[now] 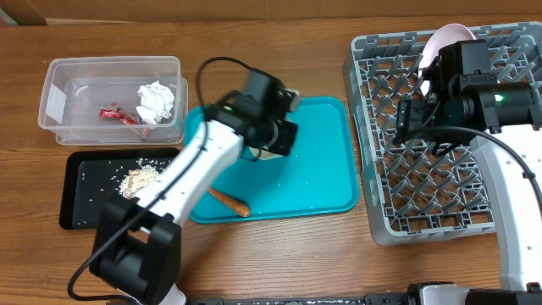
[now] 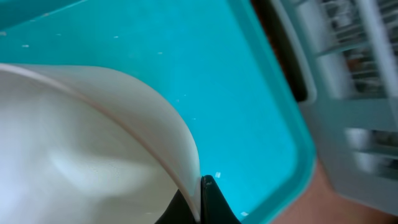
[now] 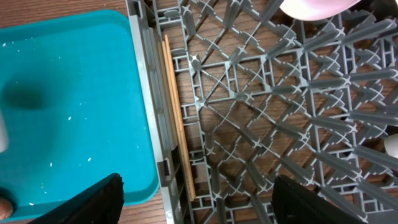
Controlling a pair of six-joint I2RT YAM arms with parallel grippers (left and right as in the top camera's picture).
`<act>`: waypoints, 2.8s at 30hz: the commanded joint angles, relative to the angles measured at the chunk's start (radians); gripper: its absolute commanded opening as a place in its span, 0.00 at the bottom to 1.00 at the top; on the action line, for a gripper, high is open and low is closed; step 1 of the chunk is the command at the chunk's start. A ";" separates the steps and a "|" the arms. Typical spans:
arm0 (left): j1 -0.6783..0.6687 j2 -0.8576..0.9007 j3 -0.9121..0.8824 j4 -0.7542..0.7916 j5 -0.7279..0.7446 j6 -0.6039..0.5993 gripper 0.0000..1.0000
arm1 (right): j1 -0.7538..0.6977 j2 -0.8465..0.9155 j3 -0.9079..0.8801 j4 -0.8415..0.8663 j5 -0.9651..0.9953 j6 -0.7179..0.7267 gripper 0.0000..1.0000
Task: Sort waste into correct bins and load items into the dishwasher
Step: 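Carry the empty bowl back and set it on the teal tray with the left gripper, then retract the left arm and grasp the white bowl rim with the right gripper, then carry the white bowl into the dish rack with the right gripper and release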
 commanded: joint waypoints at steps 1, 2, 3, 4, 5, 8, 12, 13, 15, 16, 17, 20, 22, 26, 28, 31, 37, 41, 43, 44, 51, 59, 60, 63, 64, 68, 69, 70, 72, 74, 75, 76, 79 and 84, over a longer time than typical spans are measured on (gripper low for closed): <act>-0.082 0.015 0.017 0.008 -0.374 -0.057 0.04 | -0.004 -0.005 0.002 0.003 0.008 0.002 0.79; -0.097 0.024 0.017 0.012 -0.413 -0.057 0.04 | -0.004 -0.005 0.002 0.003 0.002 0.002 0.79; -0.110 0.034 0.017 0.017 -0.446 -0.057 0.04 | -0.004 -0.005 0.002 0.003 -0.003 0.002 0.79; -0.118 0.046 0.017 0.023 -0.461 -0.056 0.04 | -0.004 -0.005 0.002 0.003 -0.006 0.002 0.79; -0.125 0.056 0.017 0.028 -0.466 -0.056 0.04 | -0.004 -0.005 0.002 0.003 -0.008 0.002 0.79; -0.130 0.090 0.017 0.034 -0.462 -0.058 0.04 | -0.004 -0.005 0.002 0.003 -0.009 0.002 0.79; -0.129 0.122 0.017 0.034 -0.445 -0.055 0.12 | -0.004 -0.005 0.002 0.003 -0.010 0.002 0.79; -0.129 0.124 0.017 0.034 -0.445 -0.055 0.14 | -0.004 -0.005 0.002 0.003 -0.010 0.002 0.79; -0.129 0.124 0.017 0.033 -0.441 -0.056 0.23 | -0.004 -0.005 0.002 0.003 -0.011 0.002 0.79; -0.129 0.124 0.017 0.033 -0.428 -0.055 0.29 | -0.004 -0.005 0.002 0.003 -0.013 0.002 0.80; -0.129 0.124 0.017 0.033 -0.416 -0.055 0.31 | -0.004 -0.005 0.002 0.003 -0.013 0.002 0.80; -0.129 0.120 0.023 0.016 -0.392 -0.052 0.38 | -0.004 -0.005 0.002 0.003 -0.017 0.002 0.84; -0.124 0.114 0.047 -0.031 -0.393 -0.063 0.38 | -0.004 -0.005 0.002 0.011 -0.049 0.002 0.87; -0.082 0.069 0.126 -0.155 -0.392 -0.116 0.38 | -0.002 -0.005 0.002 0.060 -0.151 0.001 0.88; -0.048 0.025 0.156 -0.202 -0.391 -0.132 0.40 | 0.005 -0.005 0.002 0.106 -0.228 0.002 0.88; 0.038 -0.073 0.174 -0.266 -0.391 -0.157 0.47 | 0.047 -0.004 0.002 0.199 -0.323 0.002 0.88; 0.223 -0.194 0.174 -0.382 -0.379 -0.208 0.55 | 0.168 0.041 0.002 0.308 -0.327 0.005 0.88; 0.396 -0.245 0.174 -0.427 -0.269 -0.209 0.57 | 0.266 0.137 0.002 0.340 -0.327 0.005 0.88; 0.516 -0.253 0.174 -0.456 -0.200 -0.210 0.58 | 0.319 0.219 0.002 0.341 -0.326 0.005 0.88; 0.551 -0.253 0.174 -0.466 -0.179 -0.209 0.58 | 0.336 0.252 0.002 0.341 -0.324 0.005 0.87; 0.660 -0.252 0.172 -0.499 -0.158 -0.204 0.58 | 0.389 0.443 0.002 0.367 -0.324 0.029 0.79; 0.661 -0.252 0.172 -0.497 -0.161 -0.197 0.58 | 0.389 0.593 0.002 0.427 -0.327 0.055 0.74; 0.661 -0.252 0.172 -0.497 -0.161 -0.197 0.58 | 0.389 0.605 0.002 0.436 -0.327 0.055 0.72; 0.661 -0.252 0.172 -0.499 -0.161 -0.197 0.59 | 0.389 0.633 0.002 0.479 -0.323 0.055 0.59; 0.661 -0.252 0.172 -0.500 -0.161 -0.197 0.59 | 0.389 0.636 0.002 0.492 -0.322 0.056 0.53; 0.661 -0.252 0.172 -0.506 -0.161 -0.196 0.59 | 0.389 0.641 0.002 0.508 -0.191 0.148 0.25; 0.661 -0.252 0.172 -0.506 -0.161 -0.192 0.59 | 0.389 0.641 0.002 0.507 -0.162 0.163 0.20; 0.661 -0.252 0.172 -0.506 -0.161 -0.190 0.59 | 0.389 0.641 0.002 0.504 -0.143 0.163 0.14; 0.661 -0.252 0.172 -0.507 -0.161 -0.187 0.59 | 0.389 0.639 0.003 0.487 -0.113 0.163 0.07; 0.661 -0.252 0.172 -0.506 -0.161 -0.182 0.59 | 0.387 0.624 0.004 0.467 -0.089 0.163 0.04; 0.661 -0.252 0.172 -0.506 -0.161 -0.182 0.59 | 0.385 0.612 0.006 0.453 -0.072 0.163 0.04; 0.661 -0.252 0.172 -0.506 -0.161 -0.182 0.59 | 0.381 0.590 0.014 0.432 -0.046 0.163 0.04; 0.661 -0.252 0.172 -0.503 -0.161 -0.182 0.59 | 0.375 0.512 0.048 0.377 0.045 0.163 0.04; 0.662 -0.252 0.172 -0.495 -0.163 -0.182 0.59 | 0.366 0.307 0.072 0.365 0.256 0.159 0.04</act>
